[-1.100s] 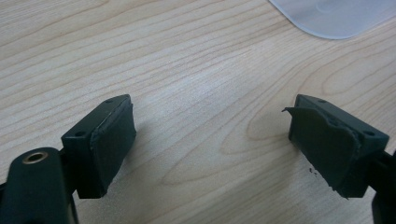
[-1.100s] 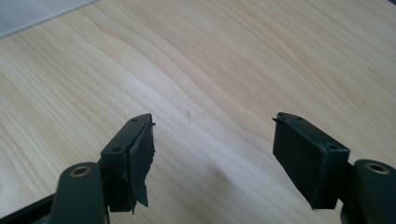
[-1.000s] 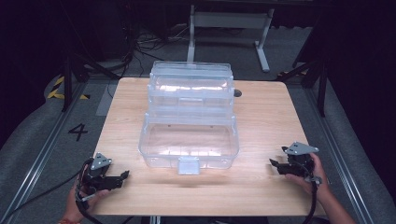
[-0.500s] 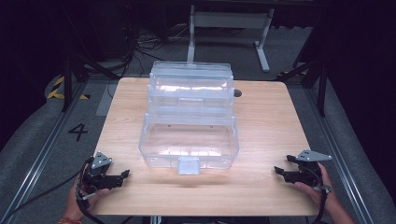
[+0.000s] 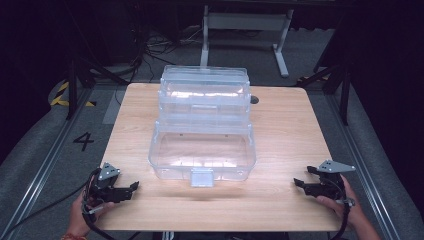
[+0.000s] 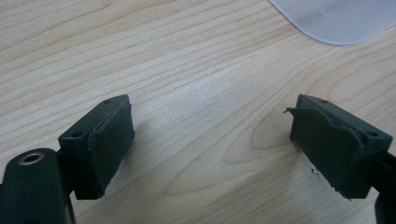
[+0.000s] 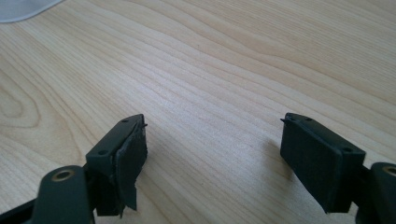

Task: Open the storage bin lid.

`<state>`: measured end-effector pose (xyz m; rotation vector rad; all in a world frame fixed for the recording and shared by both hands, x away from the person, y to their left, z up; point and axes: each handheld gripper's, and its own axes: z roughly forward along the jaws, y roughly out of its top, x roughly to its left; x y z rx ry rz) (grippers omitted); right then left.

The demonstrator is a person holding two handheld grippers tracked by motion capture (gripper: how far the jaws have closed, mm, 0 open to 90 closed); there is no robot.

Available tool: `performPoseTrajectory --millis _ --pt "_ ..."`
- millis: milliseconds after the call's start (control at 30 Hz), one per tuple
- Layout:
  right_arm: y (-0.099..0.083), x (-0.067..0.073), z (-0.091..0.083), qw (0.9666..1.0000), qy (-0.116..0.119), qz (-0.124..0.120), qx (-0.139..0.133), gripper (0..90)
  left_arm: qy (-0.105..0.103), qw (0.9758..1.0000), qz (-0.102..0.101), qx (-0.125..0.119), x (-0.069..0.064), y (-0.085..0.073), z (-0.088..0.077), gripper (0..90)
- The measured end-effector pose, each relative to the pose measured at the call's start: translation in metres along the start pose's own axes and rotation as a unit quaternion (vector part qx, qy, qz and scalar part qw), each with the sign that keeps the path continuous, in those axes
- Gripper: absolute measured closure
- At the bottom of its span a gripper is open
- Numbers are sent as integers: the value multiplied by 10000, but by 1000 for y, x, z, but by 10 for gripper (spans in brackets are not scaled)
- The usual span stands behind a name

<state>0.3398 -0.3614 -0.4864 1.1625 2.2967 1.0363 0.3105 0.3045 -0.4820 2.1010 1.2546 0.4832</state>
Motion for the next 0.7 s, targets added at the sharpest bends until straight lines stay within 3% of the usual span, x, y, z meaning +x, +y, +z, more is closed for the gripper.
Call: performPoseTrajectory --millis 133,700 --pt "0 0 0 10000 -10 7 4 225 94 9999 -30 26 -3 2 3 98" --pt "0 -1 1 10000 -15 16 23 211 16 9999 -1 126 -7 5 5 33"
